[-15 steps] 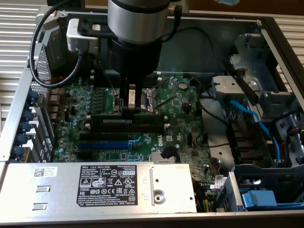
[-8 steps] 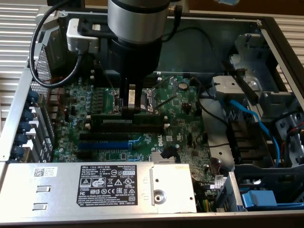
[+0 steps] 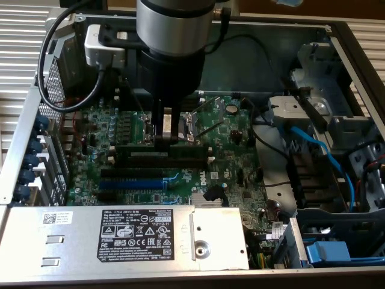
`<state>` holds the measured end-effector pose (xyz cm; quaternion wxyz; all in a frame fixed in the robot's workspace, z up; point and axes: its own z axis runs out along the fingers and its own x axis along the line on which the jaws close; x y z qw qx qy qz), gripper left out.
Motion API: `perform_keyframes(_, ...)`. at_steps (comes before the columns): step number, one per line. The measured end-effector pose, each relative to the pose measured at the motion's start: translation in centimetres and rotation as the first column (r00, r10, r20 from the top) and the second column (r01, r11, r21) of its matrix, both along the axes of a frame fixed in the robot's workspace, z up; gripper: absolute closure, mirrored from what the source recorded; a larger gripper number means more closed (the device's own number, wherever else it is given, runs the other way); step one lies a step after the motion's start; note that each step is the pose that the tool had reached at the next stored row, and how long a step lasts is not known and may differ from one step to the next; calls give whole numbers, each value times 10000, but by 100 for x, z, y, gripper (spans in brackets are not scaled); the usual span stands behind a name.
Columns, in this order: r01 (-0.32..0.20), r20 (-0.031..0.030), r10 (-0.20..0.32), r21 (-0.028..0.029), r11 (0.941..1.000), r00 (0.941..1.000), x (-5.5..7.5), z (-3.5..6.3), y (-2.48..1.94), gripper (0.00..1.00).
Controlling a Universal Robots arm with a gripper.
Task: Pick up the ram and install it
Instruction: 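Insert the ram into the slot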
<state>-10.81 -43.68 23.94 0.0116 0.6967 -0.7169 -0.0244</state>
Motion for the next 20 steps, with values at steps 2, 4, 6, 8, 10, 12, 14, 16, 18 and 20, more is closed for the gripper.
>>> perform_keyframes(2,1,2,-1,1,10000,10000,-3,-1,0,88)
perform_keyframes(4,0,4,0,3,10000,10000,-5,-2,1,88)
perform_keyframes(6,1,5,-1,1,10000,10000,-8,-2,0,88)
perform_keyframes(8,1,10,-1,1,10000,10000,-14,-3,0,88)
perform_keyframes(10,0,12,0,0,10000,10000,-15,-5,0,88)
perform_keyframes(12,0,16,0,1,10000,10000,-15,-15,0,88)
perform_keyframes(14,0,17,0,-1,10000,10000,-15,-29,3,88)
perform_keyframes(16,0,19,0,0,10000,10000,-15,-33,3,88)
perform_keyframes(18,0,22,0,1,10000,10000,-15,-39,3,88)
perform_keyframes(20,0,24,0,0,10000,10000,-15,-42,4,88)
